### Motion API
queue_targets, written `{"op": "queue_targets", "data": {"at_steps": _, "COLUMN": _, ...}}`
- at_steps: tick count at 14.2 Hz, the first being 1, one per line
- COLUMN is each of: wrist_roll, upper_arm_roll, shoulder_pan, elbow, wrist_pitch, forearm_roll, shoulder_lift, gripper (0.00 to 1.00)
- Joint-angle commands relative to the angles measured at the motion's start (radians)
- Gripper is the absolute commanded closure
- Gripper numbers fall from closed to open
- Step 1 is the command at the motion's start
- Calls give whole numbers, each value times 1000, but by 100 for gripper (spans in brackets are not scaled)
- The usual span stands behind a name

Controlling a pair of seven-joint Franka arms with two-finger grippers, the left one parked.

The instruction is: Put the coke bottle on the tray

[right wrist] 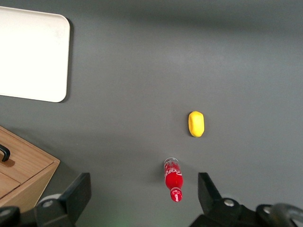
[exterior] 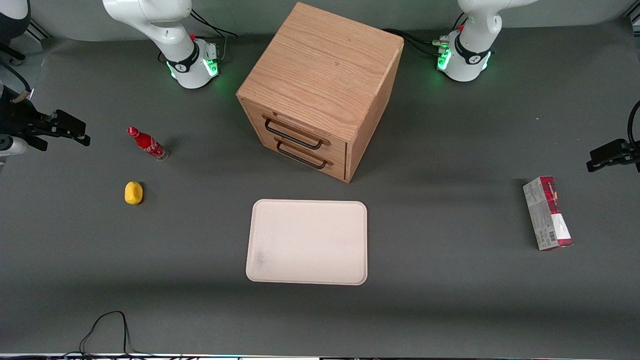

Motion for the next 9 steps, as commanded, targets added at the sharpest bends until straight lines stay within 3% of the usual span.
{"op": "queue_targets", "data": {"at_steps": 1, "wrist_roll": 5, "upper_arm_roll": -11, "shoulder_pan": 13, "elbow": 17, "wrist_pitch": -21, "forearm_roll": -13, "shoulder_lift": 4, "gripper": 0}}
{"op": "queue_targets", "data": {"at_steps": 9, "wrist_roll": 11, "upper_arm_roll": -11, "shoulder_pan": 13, "elbow": 6, "wrist_pitch": -26, "forearm_roll": -14, "shoulder_lift": -3, "gripper": 0}}
